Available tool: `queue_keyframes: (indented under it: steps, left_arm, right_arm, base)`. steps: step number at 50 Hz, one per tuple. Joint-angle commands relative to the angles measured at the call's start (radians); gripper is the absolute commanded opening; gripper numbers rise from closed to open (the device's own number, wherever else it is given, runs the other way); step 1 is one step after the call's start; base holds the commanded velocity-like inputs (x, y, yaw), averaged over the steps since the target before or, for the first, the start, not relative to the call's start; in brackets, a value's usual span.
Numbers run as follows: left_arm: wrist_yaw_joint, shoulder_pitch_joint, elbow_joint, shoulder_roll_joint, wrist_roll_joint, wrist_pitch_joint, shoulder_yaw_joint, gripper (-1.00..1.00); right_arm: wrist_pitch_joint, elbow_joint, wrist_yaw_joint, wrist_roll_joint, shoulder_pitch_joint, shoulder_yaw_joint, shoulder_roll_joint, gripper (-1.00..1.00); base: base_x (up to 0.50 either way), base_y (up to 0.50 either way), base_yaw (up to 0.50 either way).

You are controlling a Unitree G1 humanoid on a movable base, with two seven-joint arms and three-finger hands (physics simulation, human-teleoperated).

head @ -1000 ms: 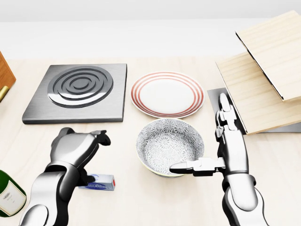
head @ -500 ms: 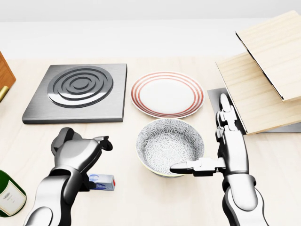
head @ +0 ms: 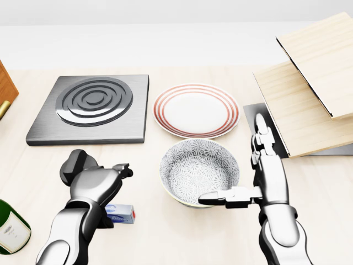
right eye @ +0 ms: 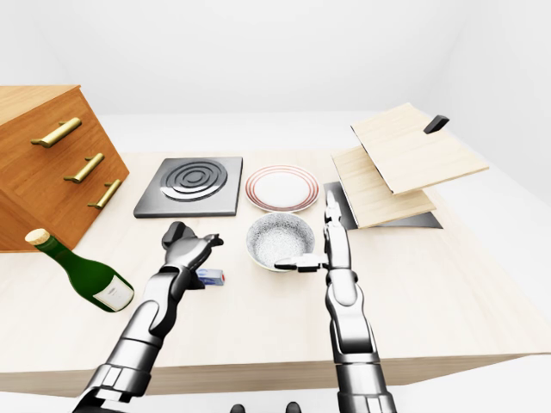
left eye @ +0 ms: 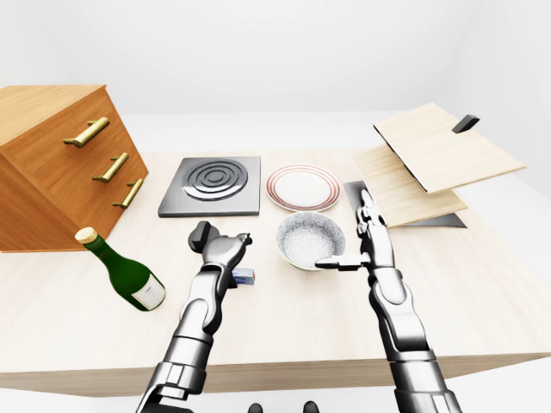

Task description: Pick up the cream cheese and put it in the bowl.

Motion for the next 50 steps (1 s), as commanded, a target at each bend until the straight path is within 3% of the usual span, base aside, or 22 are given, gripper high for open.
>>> queue_keyframes:
  steps: [1, 7, 17, 18, 19, 20, 23, 28, 34, 37, 50]
  left_arm:
    - [0.075, -0.060, 0.116, -0.017, 0.019, 0.004, -0.010, 0.40]
    - [0.114, -0.073, 0.178, -0.021, 0.043, 0.009, -0.024, 0.41]
    - [0.110, -0.080, 0.176, -0.022, 0.034, 0.008, -0.020, 0.33]
    - [0.109, -0.079, 0.175, -0.022, 0.034, 0.009, -0.020, 0.25]
    - [0.103, -0.074, 0.164, -0.021, 0.034, 0.010, -0.020, -0.01]
    - [0.102, -0.075, 0.164, -0.021, 0.032, 0.010, -0.018, -0.09]
    - [0.107, -0.078, 0.180, -0.019, 0.027, 0.009, -0.016, -0.26]
    - [0.106, -0.073, 0.197, -0.018, 0.040, 0.012, -0.026, -0.36]
    - [0.093, -0.068, 0.180, -0.020, 0.042, 0.012, -0.024, -1.00]
    - [0.088, -0.066, 0.164, -0.019, 0.042, 0.012, -0.022, -1.00]
    - [-0.144, -0.009, -0.207, -0.012, 0.062, 0.012, 0.013, -1.00]
  right_arm:
    - [0.000, 0.007, 0.002, 0.008, -0.010, -0.002, -0.003, 1.00]
    - [0.000, 0.009, 0.002, 0.006, -0.007, -0.002, -0.003, 1.00]
    - [0.000, 0.026, 0.001, 0.003, -0.011, 0.000, -0.001, 1.00]
    - [0.000, 0.029, 0.001, 0.004, -0.011, 0.001, -0.001, 1.00]
    - [0.000, 0.032, 0.000, 0.002, -0.013, 0.001, -0.001, 1.00]
    - [0.000, 0.032, 0.000, 0.003, -0.013, 0.002, 0.000, 1.00]
    - [0.000, 0.030, 0.001, 0.002, -0.011, 0.002, 0.000, 1.00]
    - [0.000, 0.024, 0.001, 0.002, -0.008, 0.003, 0.000, 1.00]
    - [0.000, 0.030, 0.000, 0.004, -0.010, 0.000, -0.001, 1.00]
    - [0.000, 0.031, -0.001, 0.003, -0.011, 0.001, -0.001, 1.00]
    - [0.000, 0.044, -0.003, 0.002, -0.016, 0.002, 0.000, 1.00]
  base:
    - [0.00, 0.00, 0.00]
    - [0.00, 0.00, 0.00]
    - [0.00, 0.00, 0.00]
    - [0.00, 0.00, 0.00]
    - [0.00, 0.00, 0.00]
    - [0.00, 0.00, 0.00]
    - [0.00, 0.00, 0.00]
    - [0.00, 0.00, 0.00]
    - [0.00, 0.00, 0.00]
    - [0.00, 0.00, 0.00]
    - [0.00, 0.00, 0.00]
